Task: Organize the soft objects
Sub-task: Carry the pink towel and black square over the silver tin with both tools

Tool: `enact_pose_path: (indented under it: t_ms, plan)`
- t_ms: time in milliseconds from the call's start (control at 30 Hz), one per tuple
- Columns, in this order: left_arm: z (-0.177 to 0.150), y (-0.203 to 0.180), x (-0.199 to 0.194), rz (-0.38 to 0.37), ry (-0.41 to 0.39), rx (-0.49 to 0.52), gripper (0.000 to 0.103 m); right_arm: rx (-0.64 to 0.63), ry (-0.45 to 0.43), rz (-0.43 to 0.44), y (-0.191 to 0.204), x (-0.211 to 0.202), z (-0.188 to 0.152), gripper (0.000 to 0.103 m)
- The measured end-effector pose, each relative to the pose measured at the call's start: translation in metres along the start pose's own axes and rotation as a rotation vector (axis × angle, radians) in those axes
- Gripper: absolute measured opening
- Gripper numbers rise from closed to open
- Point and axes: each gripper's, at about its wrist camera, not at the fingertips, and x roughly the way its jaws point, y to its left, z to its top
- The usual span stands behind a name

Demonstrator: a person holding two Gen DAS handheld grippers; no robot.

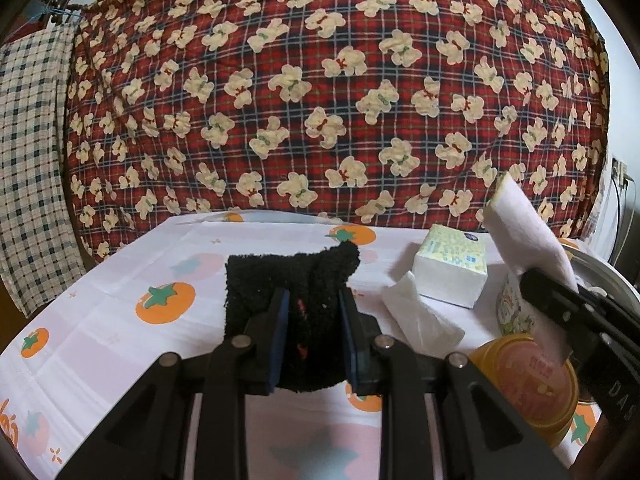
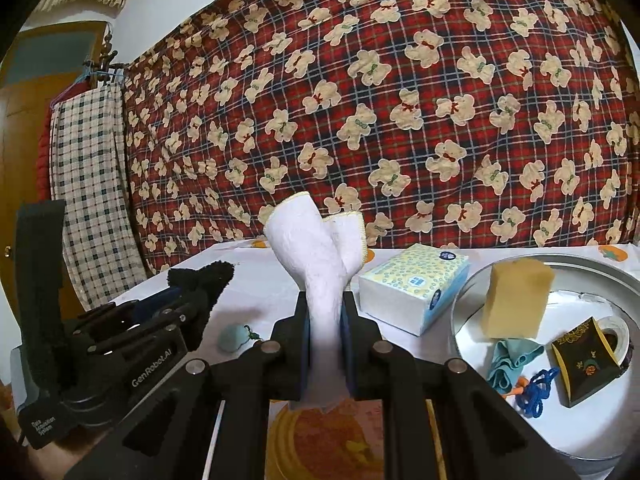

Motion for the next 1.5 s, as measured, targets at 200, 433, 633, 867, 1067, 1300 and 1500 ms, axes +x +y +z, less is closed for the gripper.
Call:
enact_pose_path:
  t_ms: [200,433,633,867,1067,1300,1500]
  plan:
    - [0.000,-0.004,-0.004,0.010,-0.021,0.004,0.023,0.022,-0.009,0.002,-0.008,-0.006,0.000,0.015]
    - [0.000,-0.016,-0.003,-0.009,-0.013,0.015,0.023,0.045,-0.018,0.001,-0.016,-0.012,-0.001,0.015]
    - [-0.001,-0.026,-0.005,-0.021,-0.016,0.030,0.023,0.056,-0.032,-0.010,-0.020,-0.017,-0.001,0.015]
    - [-0.002,-0.033,-0.008,-0.031,-0.024,0.035,0.023,0.069,-0.053,-0.032,-0.024,-0.025,-0.002,0.015]
    - [-0.002,-0.039,-0.012,-0.041,-0.035,0.045,0.023,0.083,-0.054,-0.039,-0.028,-0.027,-0.002,0.015]
    - [-0.002,-0.047,-0.015,-0.053,-0.041,0.055,0.023,0.114,-0.066,-0.074,-0.035,-0.031,-0.002,0.016]
    - [-0.003,-0.053,-0.017,-0.064,-0.043,0.061,0.023,0.136,-0.063,-0.093,-0.042,-0.031,-0.002,0.016]
